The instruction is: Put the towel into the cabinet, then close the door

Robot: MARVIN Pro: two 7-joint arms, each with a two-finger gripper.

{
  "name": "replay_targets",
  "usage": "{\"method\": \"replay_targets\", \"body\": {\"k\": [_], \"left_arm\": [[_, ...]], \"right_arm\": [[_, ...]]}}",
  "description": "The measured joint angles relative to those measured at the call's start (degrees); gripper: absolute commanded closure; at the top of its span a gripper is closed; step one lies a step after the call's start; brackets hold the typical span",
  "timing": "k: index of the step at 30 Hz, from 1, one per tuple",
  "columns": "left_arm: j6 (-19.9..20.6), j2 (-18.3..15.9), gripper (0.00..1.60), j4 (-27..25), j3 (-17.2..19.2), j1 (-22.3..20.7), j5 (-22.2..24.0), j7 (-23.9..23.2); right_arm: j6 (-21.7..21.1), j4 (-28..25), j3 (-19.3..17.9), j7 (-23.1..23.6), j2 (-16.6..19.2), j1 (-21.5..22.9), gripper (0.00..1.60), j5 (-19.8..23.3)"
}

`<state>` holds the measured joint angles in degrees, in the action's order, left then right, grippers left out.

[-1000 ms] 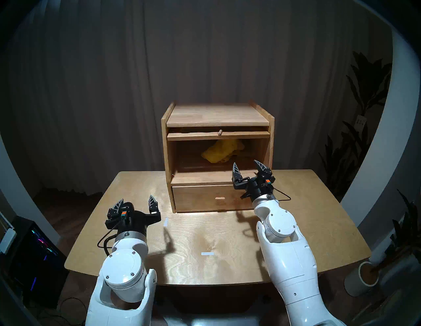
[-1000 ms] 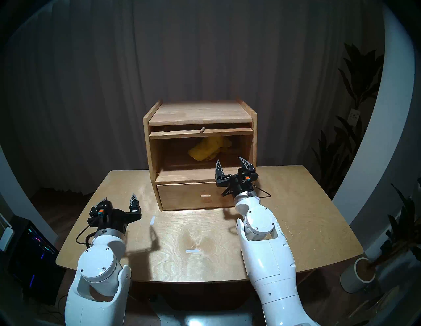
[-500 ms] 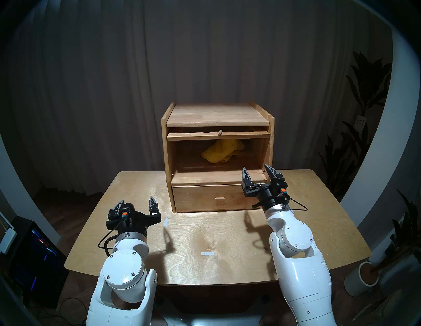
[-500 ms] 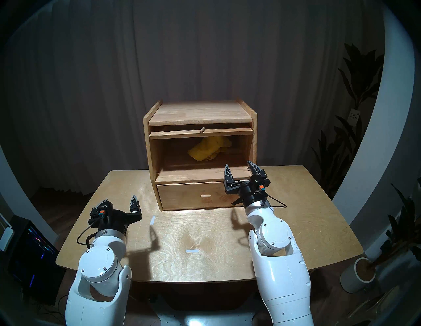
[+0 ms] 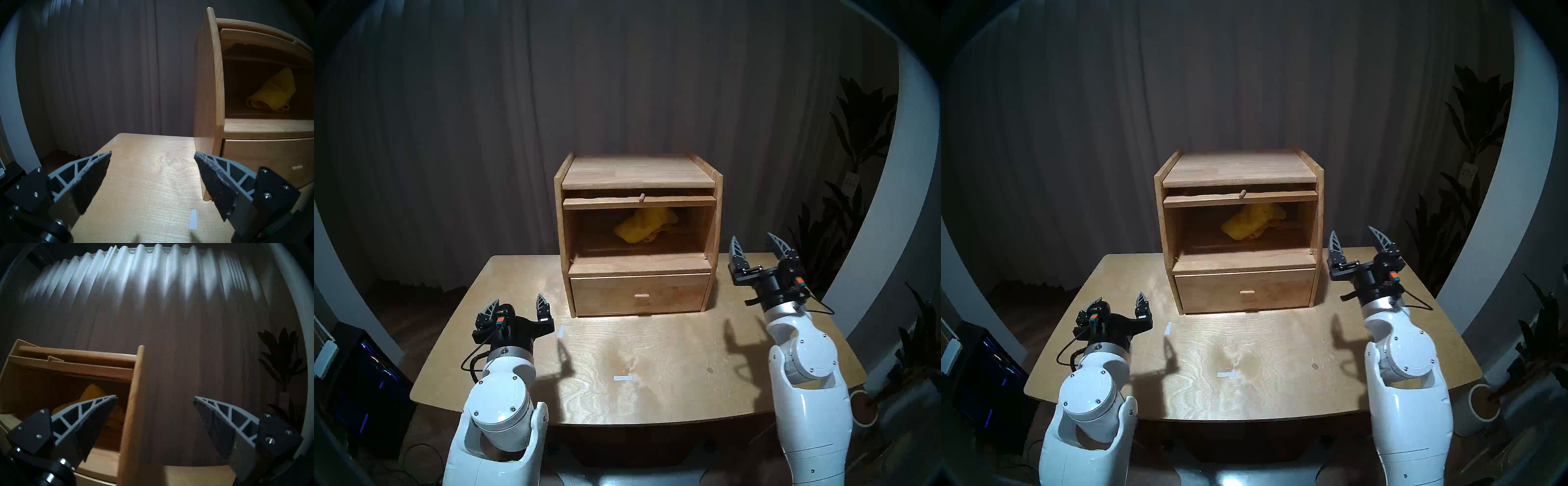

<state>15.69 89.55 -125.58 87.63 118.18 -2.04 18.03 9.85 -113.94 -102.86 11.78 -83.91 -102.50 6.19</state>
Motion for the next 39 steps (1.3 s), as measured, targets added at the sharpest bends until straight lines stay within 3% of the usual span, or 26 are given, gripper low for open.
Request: {"method": "replay_targets", "body": {"k": [11,16,19,26,34,39], "left_arm": [[-0.02,0.01,0.0,-0.19,0.0,-0.17,-0.02,0.0],[-0.03,0.01,0.0,-0.65,-0.01,-0.17,-0.03,0.0],[-0.03,0.01,0.0,-0.99,-0.03,-0.16,-0.04,0.0],[-0.03,0.01,0.0,-1.28,-0.04,-0.14,-0.04,0.0],[-0.03,0.02,0.0,-1.34,-0.05,-0.14,-0.05,0.0],[-0.02,0.02,0.0,-1.59,-0.06,-0.07,-0.05,-0.01]], "right_arm": [[-2.36,-3.11,-10.84,-2.34,3.42,-5.23,0.0,5.31],[-7.38,-0.04,-15.91,-2.33,5.44,-5.69,0.0,10.46],[-11.07,3.81,-17.03,-1.28,7.22,-4.46,0.0,13.65],[-16.7,9.64,-13.29,-0.36,11.2,-0.68,0.0,16.18],[-18.92,8.43,-5.61,0.0,13.46,3.84,0.0,17.78],[-19.71,10.2,-1.42,-2.18,14.67,6.84,0.0,18.94]]}}
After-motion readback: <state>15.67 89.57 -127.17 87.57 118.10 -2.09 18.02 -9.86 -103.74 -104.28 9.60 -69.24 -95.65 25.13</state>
